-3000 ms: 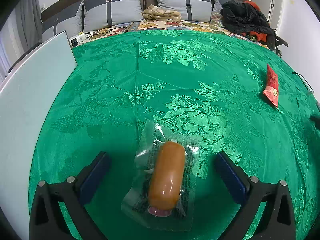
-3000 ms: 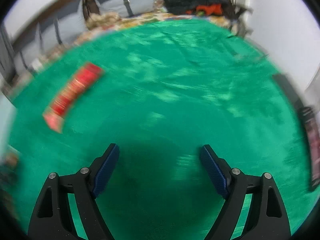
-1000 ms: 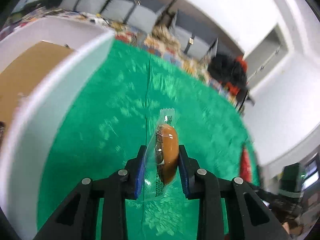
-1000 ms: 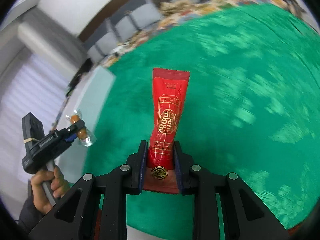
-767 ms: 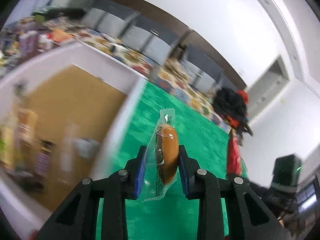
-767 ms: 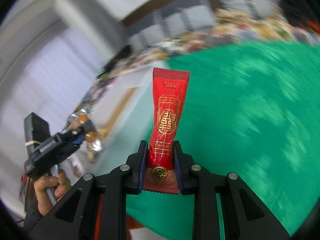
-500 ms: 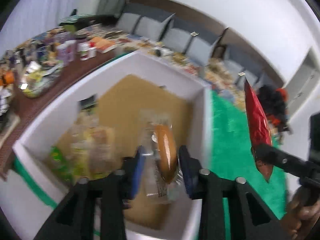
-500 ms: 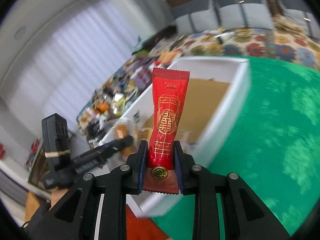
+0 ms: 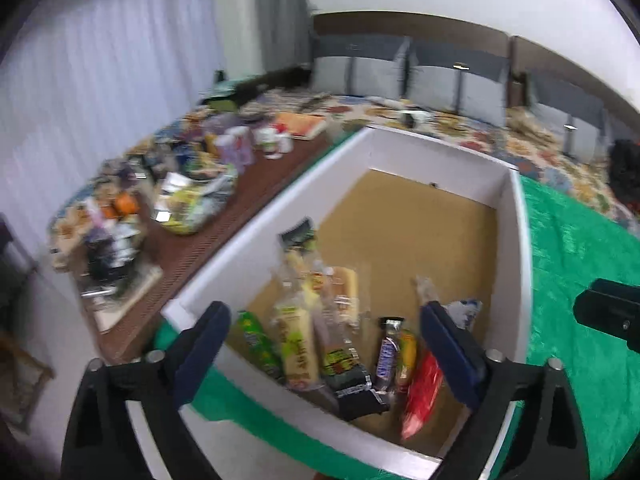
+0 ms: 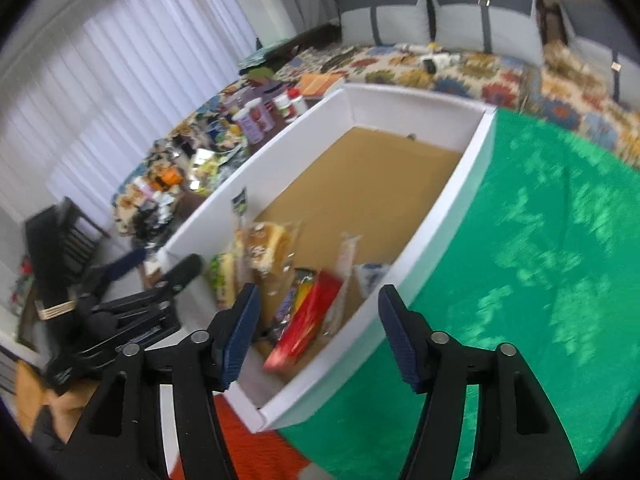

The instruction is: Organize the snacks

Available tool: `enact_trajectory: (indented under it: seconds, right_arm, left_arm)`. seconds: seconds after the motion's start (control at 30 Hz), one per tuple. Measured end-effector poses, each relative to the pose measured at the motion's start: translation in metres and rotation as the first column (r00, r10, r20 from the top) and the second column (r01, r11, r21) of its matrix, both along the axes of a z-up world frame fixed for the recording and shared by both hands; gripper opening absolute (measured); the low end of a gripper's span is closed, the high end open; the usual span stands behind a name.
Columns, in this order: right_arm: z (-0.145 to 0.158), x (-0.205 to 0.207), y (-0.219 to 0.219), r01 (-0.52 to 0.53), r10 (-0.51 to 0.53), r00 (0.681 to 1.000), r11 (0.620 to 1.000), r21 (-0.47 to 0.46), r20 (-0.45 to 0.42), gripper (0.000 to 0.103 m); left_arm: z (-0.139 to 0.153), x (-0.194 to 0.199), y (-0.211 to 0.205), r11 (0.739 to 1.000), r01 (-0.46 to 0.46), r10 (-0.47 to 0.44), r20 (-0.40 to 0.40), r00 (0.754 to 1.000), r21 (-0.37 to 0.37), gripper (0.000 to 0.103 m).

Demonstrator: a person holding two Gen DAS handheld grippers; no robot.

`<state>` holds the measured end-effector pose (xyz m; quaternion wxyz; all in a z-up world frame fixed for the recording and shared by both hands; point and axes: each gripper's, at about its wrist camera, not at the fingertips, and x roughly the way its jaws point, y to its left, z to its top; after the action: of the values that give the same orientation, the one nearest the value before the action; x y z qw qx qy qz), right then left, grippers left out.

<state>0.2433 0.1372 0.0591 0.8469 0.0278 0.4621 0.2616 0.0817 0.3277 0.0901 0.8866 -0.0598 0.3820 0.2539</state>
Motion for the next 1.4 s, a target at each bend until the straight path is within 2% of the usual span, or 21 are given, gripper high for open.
enact_trajectory:
  seconds: [0.07, 0.2, 0.33, 0.6, 0.83, 0.93, 1.1, 1.4]
  right_arm:
    - [0.005, 0.001, 0.001, 0.015, -0.014, 1.0, 0.999, -0.042, 0.027, 0.067]
    - [0.011, 0.0, 0.005, 0.012, -0.008, 0.998, 0.996, -0.09, 0.055, 0.071]
    - [0.011, -0.003, 0.009, 0.007, 0.001, 0.998, 0.992, -0.125, 0.066, 0.072]
    - [0.011, -0.01, 0.02, 0.003, 0.02, 0.994, 0.979, -0.202, 0.111, 0.072]
    - [0.015, -0.016, 0.033, 0.0, 0.047, 0.985, 0.963, -0.271, 0.166, 0.072]
    - [0.016, -0.017, 0.036, -0.003, 0.053, 0.983, 0.96, -0.28, 0.173, 0.072]
    - [0.014, -0.016, 0.041, -0.008, 0.056, 0.985, 0.96, -0.279, 0.166, 0.073]
    - [0.011, -0.015, 0.042, -0.005, 0.05, 0.986, 0.96, -0.279, 0.157, 0.073]
  left_arm:
    - [0.009, -0.003, -0.002, 0.998, -0.054, 0.054, -0.004, 0.999, 0.012, 0.103]
    - [0.017, -0.007, -0.005, 0.999, -0.03, 0.03, 0.0, 1.0, -0.014, 0.103]
    - [0.023, -0.013, -0.012, 0.999, -0.03, 0.03, 0.009, 1.0, 0.021, 0.103]
    - [0.033, -0.022, -0.009, 0.999, -0.027, 0.026, 0.023, 0.999, 0.035, 0.103]
    - [0.034, -0.03, 0.003, 1.0, -0.023, 0.023, 0.032, 0.999, -0.006, 0.103]
    - [0.034, -0.031, 0.006, 1.0, -0.026, 0.026, 0.02, 0.999, -0.008, 0.103]
    - [0.037, -0.03, 0.009, 0.998, 0.002, 0.0, 0.031, 1.0, -0.059, 0.103]
    - [0.036, -0.02, 0.005, 0.997, 0.021, -0.021, 0.002, 1.0, -0.071, 0.103]
